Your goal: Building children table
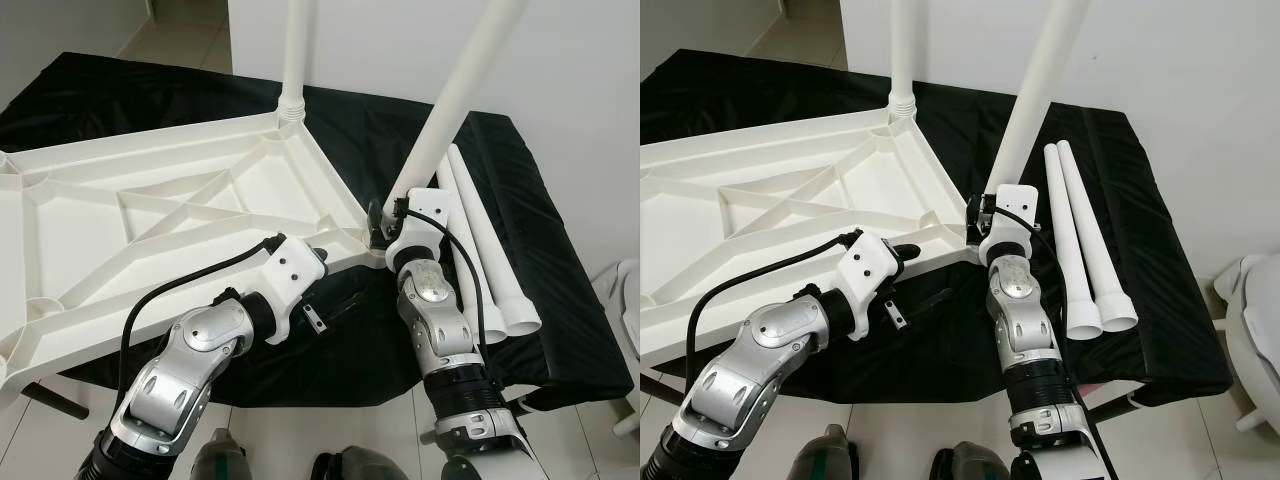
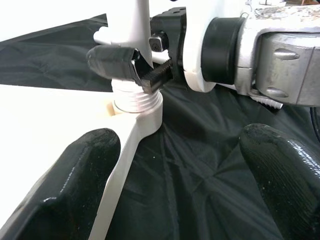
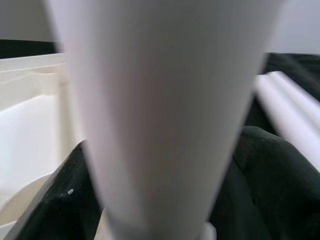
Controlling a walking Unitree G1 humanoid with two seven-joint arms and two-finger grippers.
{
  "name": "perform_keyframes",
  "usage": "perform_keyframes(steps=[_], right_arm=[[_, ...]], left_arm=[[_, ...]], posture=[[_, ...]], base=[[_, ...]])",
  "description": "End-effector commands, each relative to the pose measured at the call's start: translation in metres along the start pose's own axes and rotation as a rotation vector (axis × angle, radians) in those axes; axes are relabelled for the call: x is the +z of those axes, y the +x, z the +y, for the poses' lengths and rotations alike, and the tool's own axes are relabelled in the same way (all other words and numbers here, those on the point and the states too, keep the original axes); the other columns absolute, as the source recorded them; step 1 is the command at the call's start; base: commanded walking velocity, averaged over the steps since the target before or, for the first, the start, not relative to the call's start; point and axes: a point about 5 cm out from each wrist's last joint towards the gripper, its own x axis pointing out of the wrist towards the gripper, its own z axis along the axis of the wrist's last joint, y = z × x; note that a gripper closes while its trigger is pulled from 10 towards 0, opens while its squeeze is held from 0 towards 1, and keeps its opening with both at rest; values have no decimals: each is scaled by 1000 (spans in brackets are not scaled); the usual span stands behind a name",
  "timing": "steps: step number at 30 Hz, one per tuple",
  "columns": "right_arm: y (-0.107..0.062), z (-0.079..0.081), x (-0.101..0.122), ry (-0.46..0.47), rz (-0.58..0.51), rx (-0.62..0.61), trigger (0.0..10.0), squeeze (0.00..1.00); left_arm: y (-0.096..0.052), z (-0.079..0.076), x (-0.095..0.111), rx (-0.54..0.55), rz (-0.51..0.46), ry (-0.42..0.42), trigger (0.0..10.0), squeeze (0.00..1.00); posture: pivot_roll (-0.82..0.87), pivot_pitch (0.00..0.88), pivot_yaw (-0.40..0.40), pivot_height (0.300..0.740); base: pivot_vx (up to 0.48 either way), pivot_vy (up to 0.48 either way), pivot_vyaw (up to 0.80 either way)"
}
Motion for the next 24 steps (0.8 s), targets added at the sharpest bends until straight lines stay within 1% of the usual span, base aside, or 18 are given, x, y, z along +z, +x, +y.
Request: perform_keyframes(steps=[1,2,3,5,8,9,12,13,14,16,19,21,24], right_arm=[[0,4,1,25,8,105,10000,0],[0,6,2,40,6,168,10000,0],[0,6,4,48,5,204,10000,0],[2,5,5,42,8,291,10000,0],[4,2,7,28,-5,320,10000,0],[7,0,9,1,-20,360,10000,0],[7,0,9,1,-20,360,10000,0],[12,-3,9,-19,-18,388,10000,0],[12,-3,9,-19,-18,388,10000,0],[21,-10,5,-68,9,495,10000,0],[23,-12,3,-79,22,527,10000,0],[23,-13,-7,-100,75,591,10000,0],[23,-14,-12,-108,97,610,10000,0]], left_arm=[[0,2,1,19,-5,2,10000,0],[1,2,2,19,-6,2,10000,0],[1,1,2,19,-7,2,10000,0],[1,1,2,18,-9,1,10000,0],[2,0,2,12,-6,0,10000,0],[2,-3,1,1,-4,-1,10000,0],[2,-3,1,1,-4,-1,10000,0],[3,-4,2,-5,-6,1,10000,0],[3,-4,2,-5,-6,1,10000,0],[4,-1,4,4,-15,7,10000,0],[5,1,5,9,-17,10,10000,0],[4,3,5,15,-16,18,10000,0],[3,3,5,15,-15,19,10000,0]], posture=[[67,23,-85,740],[67,23,-85,740],[67,23,-85,740],[69,24,-83,740],[66,23,-77,740],[66,23,-77,740],[66,23,-77,740],[67,18,-75,740],[67,18,-75,740],[76,12,-77,740],[78,11,-78,740],[87,10,-80,740],[87,10,-80,740]], base=[[0,0,0],[0,0,0],[0,0,0],[0,0,0],[0,0,0],[0,0,0],[0,0,0],[0,0,0],[0,0,0],[0,0,0],[0,0,0],[0,0,0],[0,0,0]])
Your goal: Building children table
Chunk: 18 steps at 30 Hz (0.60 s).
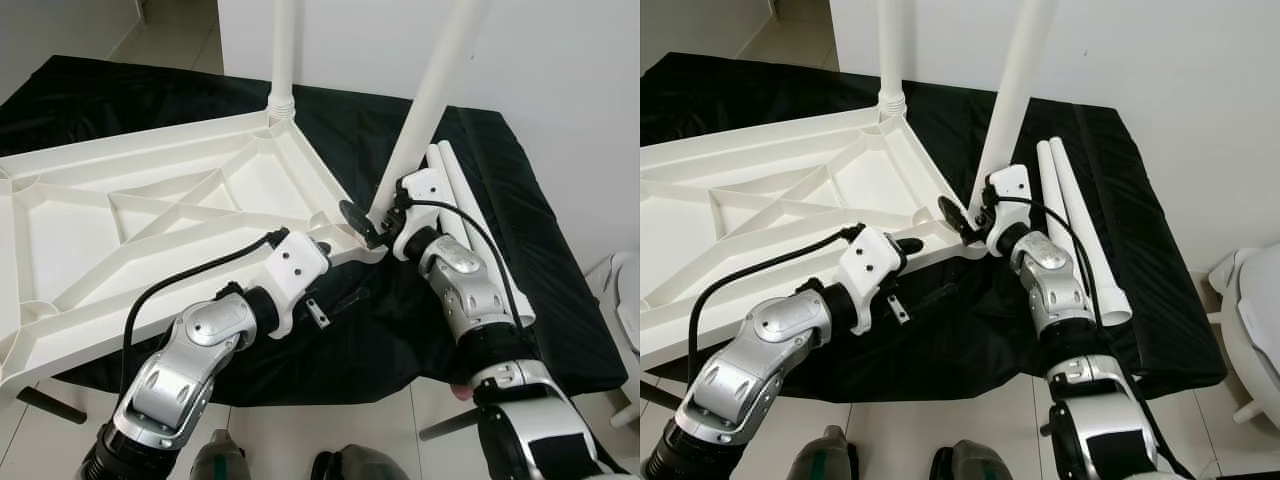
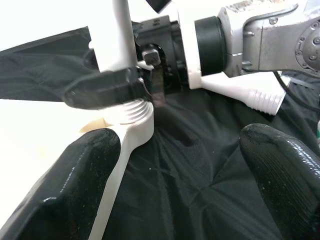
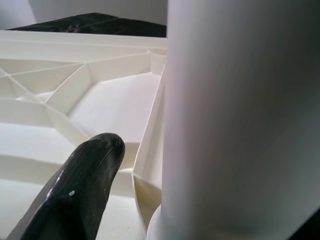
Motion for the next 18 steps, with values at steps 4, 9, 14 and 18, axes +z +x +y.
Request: perform_keyframes(steps=[4,9,14,18], right_arm=[[-1,1,-16,-2,77,76,2078,0],[-2,-2,-17,3,77,84,0,0],[-2,-7,-16,6,49,105,0,0],[-3,-6,-17,12,48,94,10000,0]], left_arm=[[-1,3,0,25,2,8,10000,0],[-2,3,0,27,3,8,10000,0],[-2,3,0,21,4,8,10000,0],[-2,3,-1,17,7,6,10000,0]], posture=[[92,9,-80,740],[94,10,-80,740],[88,10,-72,740],[85,10,-72,740]], base=[[0,0,0],[0,0,0],[0,0,0],[0,0,0]])
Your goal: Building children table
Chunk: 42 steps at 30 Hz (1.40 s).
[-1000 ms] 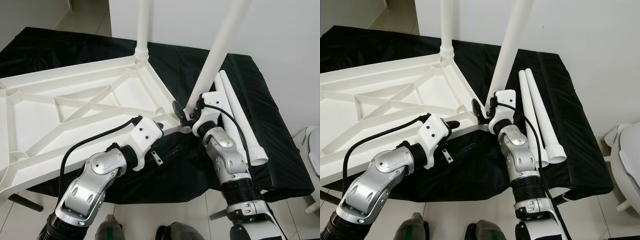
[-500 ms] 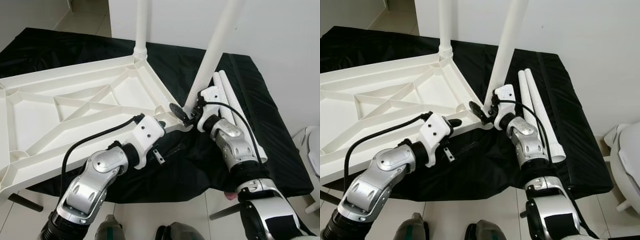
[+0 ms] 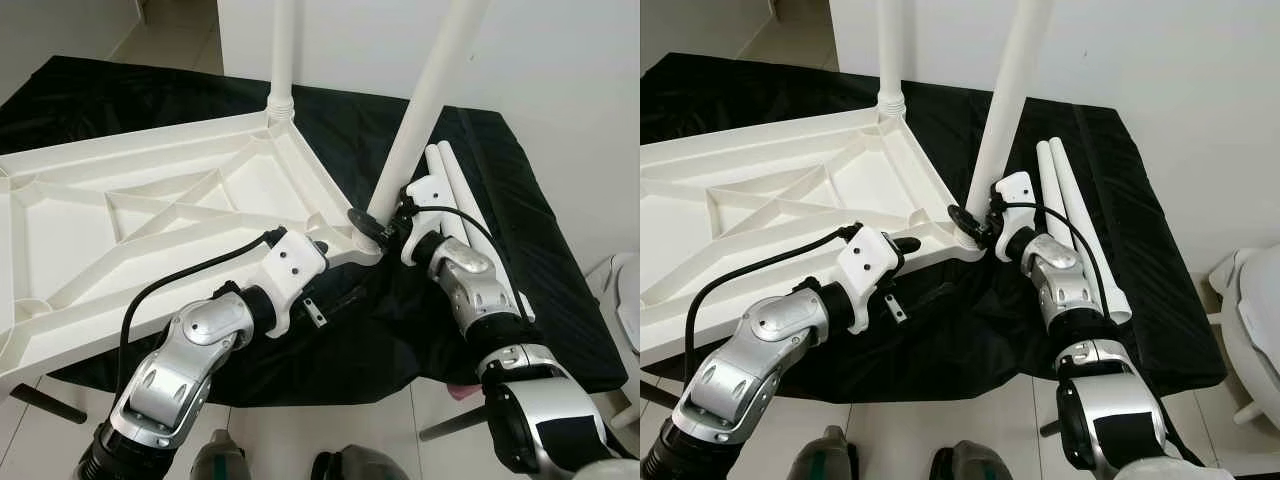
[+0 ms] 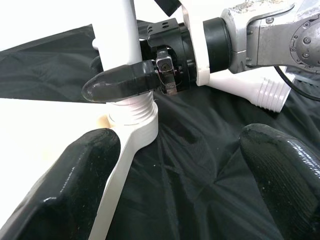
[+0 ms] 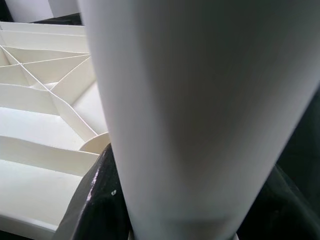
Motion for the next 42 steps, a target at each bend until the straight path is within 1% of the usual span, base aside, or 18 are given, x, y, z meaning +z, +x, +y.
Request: perform_keyframes(steps=[1,3,6,7,8,11,12,14,18,19,24,26,29,33,36,39,40,42], right_arm=[[-1,5,-11,19,40,25,10000,0],[-1,5,-11,19,40,25,10000,0],[-1,8,-12,32,32,-54,10000,0],[-1,8,-12,32,32,-54,10000,0],[-1,8,-14,18,49,-96,10000,0],[0,12,-15,7,51,-127,10000,0],[2,14,-16,5,49,-174,10000,0],[2,14,-16,5,49,-174,10000,0],[6,22,-15,50,50,-418,10000,0],[6,22,-15,50,50,-418,10000,0],[3,28,-12,93,37,-576,10000,0],[3,28,-12,93,37,-576,10000,0],[-6,30,-13,67,65,-742,10000,0],[-10,31,-11,45,75,-774,10000,0],[-11,35,-9,66,77,-774,10000,0],[-12,35,-8,75,73,-777,10000,0],[-12,33,-6,76,60,-780,10000,1000],[-13,29,-3,86,38,-778,10000,1000]], left_arm=[[0,1,0,10,0,-1,10000,0],[0,1,0,10,0,-1,10000,0],[0,3,-4,27,21,1,10000,0],[0,3,-4,27,21,1,10000,0],[0,4,-5,36,29,0,10000,0],[0,4,-6,40,33,-1,10000,0],[0,4,-6,40,34,-1,10000,0],[0,4,-6,40,34,-1,10000,0],[3,2,-6,27,30,-2,10000,0],[3,2,-6,27,30,-2,10000,0],[4,3,-6,22,29,0,10000,0],[4,3,-6,22,29,0,10000,0],[4,3,-6,18,27,0,10000,0],[4,6,-6,20,27,0,10000,0],[4,9,-5,27,24,3,10000,0],[5,10,-5,29,22,3,10000,0],[5,10,-5,29,20,4,10000,0],[6,10,-4,29,18,4,10000,0]], posture=[[85,10,-72,740],[85,10,-72,740],[83,8,-76,740],[83,8,-76,740],[79,4,-78,740],[80,4,-79,740],[78,0,-79,740],[78,0,-79,740],[74,0,-76,740],[74,0,-76,740],[74,0,-75,740],[74,0,-75,740],[70,0,-70,740],[62,0,-70,740],[56,0,-66,740],[55,0,-64,740],[56,0,-62,740],[57,0,-60,740]], base=[[0,0,0],[0,0,0],[0,0,0],[0,0,0],[0,0,0],[0,0,0],[0,0,0],[0,0,0],[0,0,0],[0,0,0],[0,0,0],[0,0,0],[0,0,0],[0,0,0],[0,0,0],[0,0,0],[0,0,0],[0,0,0]])
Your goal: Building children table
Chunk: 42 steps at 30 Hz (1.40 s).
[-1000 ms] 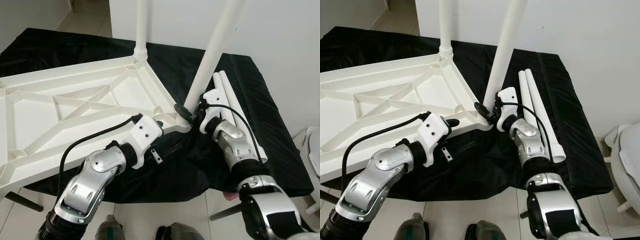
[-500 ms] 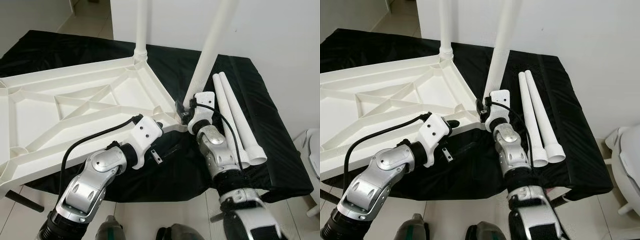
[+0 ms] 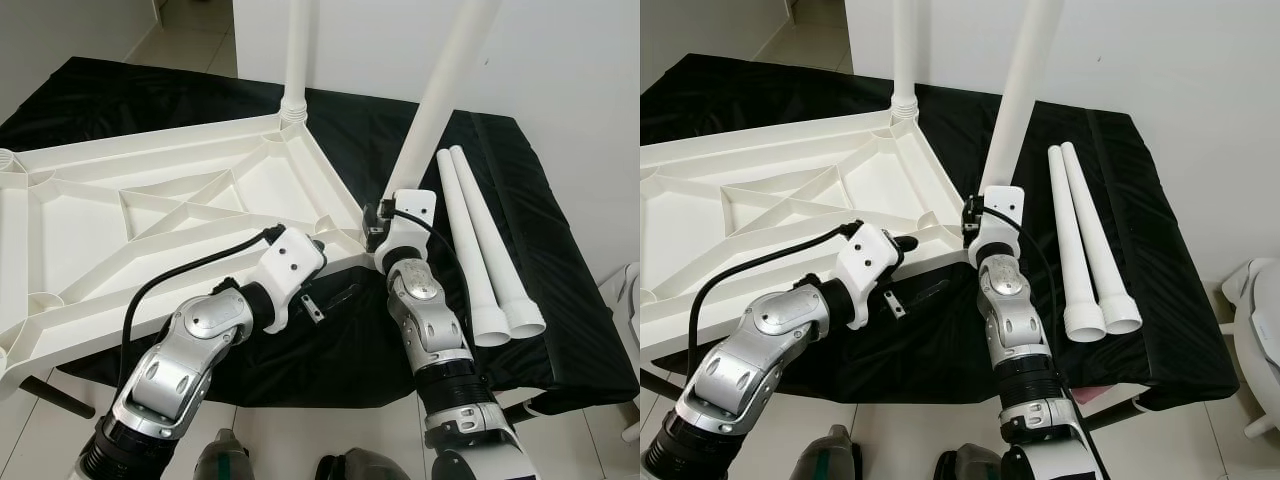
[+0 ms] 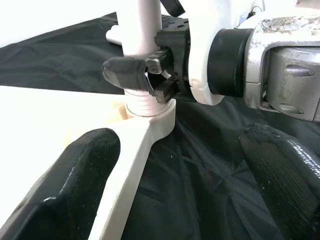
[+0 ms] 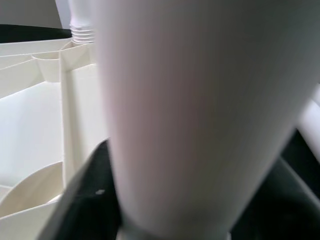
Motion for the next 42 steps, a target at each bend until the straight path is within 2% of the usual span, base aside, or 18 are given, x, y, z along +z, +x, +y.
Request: perform_keyframes(steps=[1,6,8,10,11,12,13,17,19,22,23,28,35,36,42], right_arm=[[0,-15,-6,4,26,-48,10000,1000],[3,-15,-3,43,7,15,10000,1000],[6,-18,1,65,-10,73,10000,1000],[11,-20,2,85,3,184,10000,1000],[14,-21,2,87,13,264,10000,490],[15,-22,3,88,20,314,10000,490],[17,-26,3,55,13,344,10000,0],[20,-31,3,3,17,394,10000,0],[23,-35,2,-42,37,479,10000,0],[23,-36,2,-64,45,521,10000,0],[26,-39,2,-105,40,562,10000,0],[30,-40,4,-118,37,632,10000,0],[35,-29,8,-123,23,717,10000,0],[34,-21,7,-99,28,797,0,0],[29,-18,-1,-95,59,870,0,0]], left_arm=[[1,3,0,22,0,4,10000,0],[0,4,0,23,1,5,10000,0],[-1,5,0,28,2,7,10000,0],[-1,5,0,31,2,7,10000,0],[-2,5,0,32,1,7,10000,0],[-2,5,0,32,1,6,10000,0],[-2,5,0,31,1,6,10000,0],[-2,5,1,30,1,5,10000,0],[-2,5,1,27,1,5,10000,0],[-2,5,1,25,2,5,10000,0],[-1,5,1,21,0,6,10000,0],[0,5,2,17,-4,7,10000,0],[2,4,2,17,-9,4,10000,0],[3,4,3,18,-16,6,10000,0],[4,4,4,21,-20,8,10000,0]], posture=[[58,0,-60,740],[58,0,-60,740],[62,0,-58,740],[66,0,-58,740],[65,0,-56,740],[65,0,-56,740],[65,0,-54,740],[62,0,-49,740],[56,0,-46,740],[56,0,-46,740],[55,0,-46,740],[55,0,-47,740],[56,0,-55,740],[58,0,-62,740],[60,0,-66,740]], base=[[0,0,0],[0,0,0],[0,0,0],[0,0,0],[0,0,0],[0,0,0],[0,0,0],[0,0,0],[0,0,0],[0,0,0],[0,0,0],[0,0,0],[0,0,0],[0,0,0],[0,0,0]])
